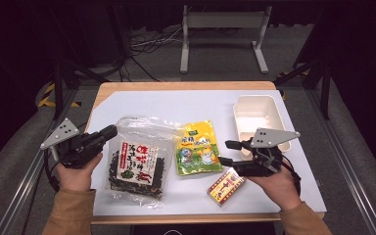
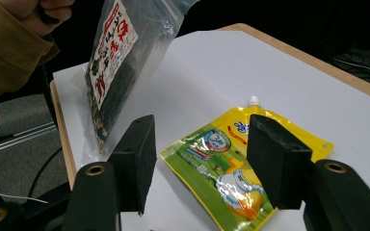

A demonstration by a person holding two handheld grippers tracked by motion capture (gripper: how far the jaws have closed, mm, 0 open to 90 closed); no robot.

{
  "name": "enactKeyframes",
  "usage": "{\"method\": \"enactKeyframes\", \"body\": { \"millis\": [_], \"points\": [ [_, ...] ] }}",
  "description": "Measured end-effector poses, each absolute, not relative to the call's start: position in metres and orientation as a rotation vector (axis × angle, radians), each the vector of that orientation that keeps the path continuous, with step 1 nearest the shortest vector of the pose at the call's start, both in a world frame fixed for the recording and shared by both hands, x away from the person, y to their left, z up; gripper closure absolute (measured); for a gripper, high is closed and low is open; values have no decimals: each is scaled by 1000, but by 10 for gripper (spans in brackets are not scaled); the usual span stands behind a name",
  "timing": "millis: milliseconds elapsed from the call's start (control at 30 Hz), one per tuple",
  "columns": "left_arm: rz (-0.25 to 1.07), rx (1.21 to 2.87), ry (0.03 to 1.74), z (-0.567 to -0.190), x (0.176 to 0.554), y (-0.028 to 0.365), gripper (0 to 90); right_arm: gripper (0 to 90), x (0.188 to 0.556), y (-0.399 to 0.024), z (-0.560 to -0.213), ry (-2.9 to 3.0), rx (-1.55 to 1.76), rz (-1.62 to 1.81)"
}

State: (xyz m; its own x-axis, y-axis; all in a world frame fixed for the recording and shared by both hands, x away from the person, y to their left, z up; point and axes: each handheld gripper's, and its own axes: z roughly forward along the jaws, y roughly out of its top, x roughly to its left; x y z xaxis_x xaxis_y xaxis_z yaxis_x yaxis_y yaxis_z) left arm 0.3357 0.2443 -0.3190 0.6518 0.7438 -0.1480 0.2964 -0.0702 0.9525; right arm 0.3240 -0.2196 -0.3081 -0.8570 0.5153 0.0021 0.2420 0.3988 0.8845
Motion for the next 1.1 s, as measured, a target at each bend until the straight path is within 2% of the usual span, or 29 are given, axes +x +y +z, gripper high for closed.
{"method": "enactKeyframes", "body": {
  "millis": [233,400,667,967,1100],
  "points": [
    [451,1655,845,-317,334,245,857,438,337,-196,-302,2426,638,1450],
    [438,1658,835,-317,334,244,856,386,351,-176,-303,2447,646,1473],
    [434,1660,829,-317,334,244,856,363,365,-150,-308,2495,655,1563],
    [434,1658,824,-316,333,243,854,384,370,-129,-312,2525,627,1596],
    [427,1655,823,-316,333,243,853,428,373,-119,-315,2545,640,1589]
  ]
}}
